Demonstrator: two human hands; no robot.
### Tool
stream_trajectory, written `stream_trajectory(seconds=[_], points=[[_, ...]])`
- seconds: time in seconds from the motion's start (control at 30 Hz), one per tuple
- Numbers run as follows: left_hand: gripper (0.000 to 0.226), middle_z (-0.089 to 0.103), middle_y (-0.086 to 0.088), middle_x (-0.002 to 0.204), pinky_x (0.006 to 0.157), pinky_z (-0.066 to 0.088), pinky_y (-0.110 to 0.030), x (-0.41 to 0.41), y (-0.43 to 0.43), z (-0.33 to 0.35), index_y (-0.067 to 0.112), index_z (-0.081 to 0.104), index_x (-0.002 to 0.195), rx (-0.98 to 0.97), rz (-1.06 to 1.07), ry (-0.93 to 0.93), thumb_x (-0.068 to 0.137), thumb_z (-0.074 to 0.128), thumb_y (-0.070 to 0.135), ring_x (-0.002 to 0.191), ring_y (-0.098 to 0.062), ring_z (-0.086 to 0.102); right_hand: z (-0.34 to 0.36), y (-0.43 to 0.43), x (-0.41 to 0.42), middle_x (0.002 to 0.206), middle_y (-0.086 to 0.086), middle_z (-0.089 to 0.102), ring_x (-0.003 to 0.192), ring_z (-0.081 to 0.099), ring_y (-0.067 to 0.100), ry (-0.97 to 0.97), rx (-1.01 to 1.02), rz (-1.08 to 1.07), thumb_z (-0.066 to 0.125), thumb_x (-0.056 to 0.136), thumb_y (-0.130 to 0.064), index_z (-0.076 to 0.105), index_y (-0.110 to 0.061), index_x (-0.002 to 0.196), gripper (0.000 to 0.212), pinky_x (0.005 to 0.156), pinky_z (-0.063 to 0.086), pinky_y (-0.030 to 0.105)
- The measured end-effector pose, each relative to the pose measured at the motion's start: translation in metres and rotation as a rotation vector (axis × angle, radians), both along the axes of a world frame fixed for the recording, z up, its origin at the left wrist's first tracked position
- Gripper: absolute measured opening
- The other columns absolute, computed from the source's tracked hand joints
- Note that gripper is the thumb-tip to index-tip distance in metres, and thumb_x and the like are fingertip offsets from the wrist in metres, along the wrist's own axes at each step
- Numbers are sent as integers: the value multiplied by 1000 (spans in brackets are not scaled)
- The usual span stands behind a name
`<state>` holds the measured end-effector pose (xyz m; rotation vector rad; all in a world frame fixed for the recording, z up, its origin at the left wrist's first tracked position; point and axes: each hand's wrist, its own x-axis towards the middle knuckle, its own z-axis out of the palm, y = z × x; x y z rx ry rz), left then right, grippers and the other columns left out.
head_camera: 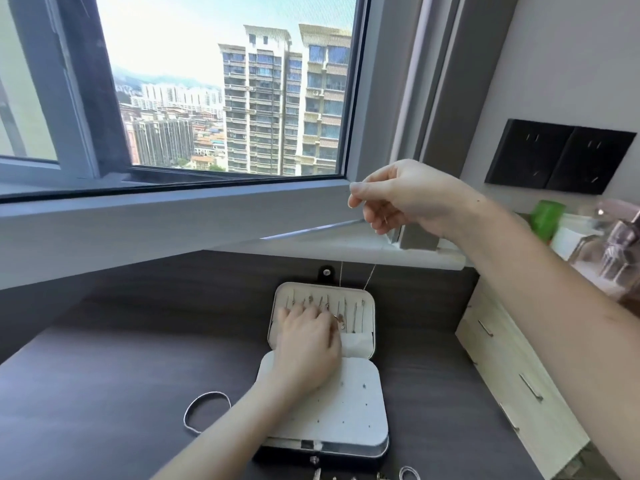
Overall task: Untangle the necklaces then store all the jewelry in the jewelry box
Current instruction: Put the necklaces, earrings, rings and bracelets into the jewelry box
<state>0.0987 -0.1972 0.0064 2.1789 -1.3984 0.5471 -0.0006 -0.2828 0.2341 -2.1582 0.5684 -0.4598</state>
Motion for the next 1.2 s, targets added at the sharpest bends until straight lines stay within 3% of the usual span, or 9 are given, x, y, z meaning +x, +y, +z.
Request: stream_trajectory(seconds=[0.47, 0.8, 1.1, 1.2], points=[[15, 50, 9, 60, 63, 17, -35, 0, 1, -2, 23, 52, 57, -152, -27, 21, 65, 41, 30, 60, -19, 49, -25, -22, 13, 58, 3, 61, 55, 57, 14, 61, 53, 18, 58, 94, -24, 69, -5, 83, 24, 58, 52, 27], [20, 51, 5, 61, 65, 18, -35, -1, 4, 0, 19, 53, 57, -134, -54, 36, 65, 40, 30, 63, -22, 50, -63, -11, 26, 64, 6, 65, 56, 61, 14, 250, -82, -10, 56, 92, -16, 66, -5, 77, 21, 59, 56, 26], [21, 51, 4, 62, 67, 21, -34, -3, 6, 1, 18, 53, 57, -143, -58, 31, 66, 40, 31, 65, -22, 49, -93, -8, 33, 69, 11, 69, 64, 67, 23, 323, -298, -151, 63, 88, -14, 69, 2, 82, 18, 65, 60, 36], [20, 51, 4, 63, 67, 21, -33, -4, 7, 2, 18, 53, 58, -157, -66, 31, 66, 41, 30, 66, -22, 49, -105, -7, 33, 76, 10, 71, 72, 68, 25, 372, -546, -200, 65, 87, -20, 70, -4, 79, 18, 69, 58, 38]])
